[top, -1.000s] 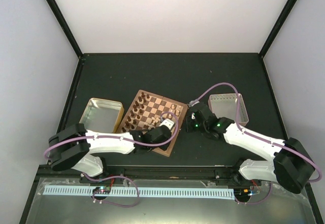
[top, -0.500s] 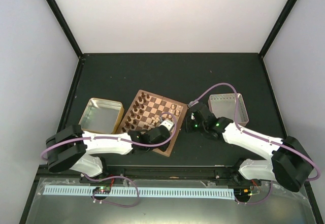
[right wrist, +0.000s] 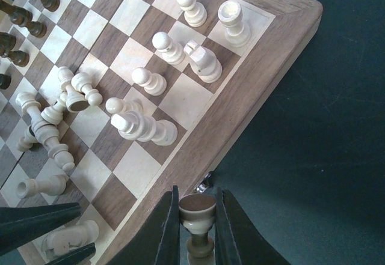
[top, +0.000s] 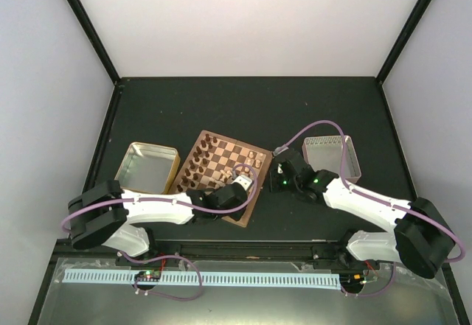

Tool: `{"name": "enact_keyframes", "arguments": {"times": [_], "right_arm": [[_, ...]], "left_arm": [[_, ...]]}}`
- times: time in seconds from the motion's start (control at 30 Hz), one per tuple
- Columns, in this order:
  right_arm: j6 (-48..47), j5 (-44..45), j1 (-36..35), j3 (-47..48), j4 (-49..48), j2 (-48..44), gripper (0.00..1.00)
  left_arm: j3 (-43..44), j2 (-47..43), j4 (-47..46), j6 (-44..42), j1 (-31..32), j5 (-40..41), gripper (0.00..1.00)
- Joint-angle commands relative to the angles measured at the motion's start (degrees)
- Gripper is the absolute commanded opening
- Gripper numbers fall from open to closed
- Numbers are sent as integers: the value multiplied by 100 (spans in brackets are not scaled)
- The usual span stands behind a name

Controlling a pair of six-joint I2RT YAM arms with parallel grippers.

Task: Set up the chess pieces on the board
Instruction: Place the chess piece on the chessboard.

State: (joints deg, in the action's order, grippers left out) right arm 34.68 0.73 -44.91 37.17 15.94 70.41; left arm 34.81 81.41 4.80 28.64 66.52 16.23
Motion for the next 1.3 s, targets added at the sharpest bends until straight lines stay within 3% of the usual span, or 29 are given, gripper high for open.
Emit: {"name": "enact_keyframes", "arguments": {"times": [0.0,0.2,0.53,0.7,0.9,1.07,1.27], "right_arm": [[22,-88,35,148,14,-72,12],[-35,-429,35,192,-87,-154,13],[-281,-2758,-19,256,-1412,-58,15],[-583,-3430,-238,573,-1694,182,15],[-1437,-3374,-602,1003,-1596,316,15],[-2216,-2919,-796,1101,-1469,253,16],[-2797,-2105,-900,1257,-1056,280,16]], "left_arm": [[140,1,126,-34,54,-21,34],[170,-513,253,69,-16,9,53],[-397,-3048,-166,307,-811,-841,58],[-908,-4008,-521,731,-1407,-1646,64],[-1032,-4092,-405,1896,-2352,-2982,64],[-1567,-4036,-1635,3116,-2881,-4155,64],[-1822,-3852,-2630,3909,-3054,-4900,63]]}}
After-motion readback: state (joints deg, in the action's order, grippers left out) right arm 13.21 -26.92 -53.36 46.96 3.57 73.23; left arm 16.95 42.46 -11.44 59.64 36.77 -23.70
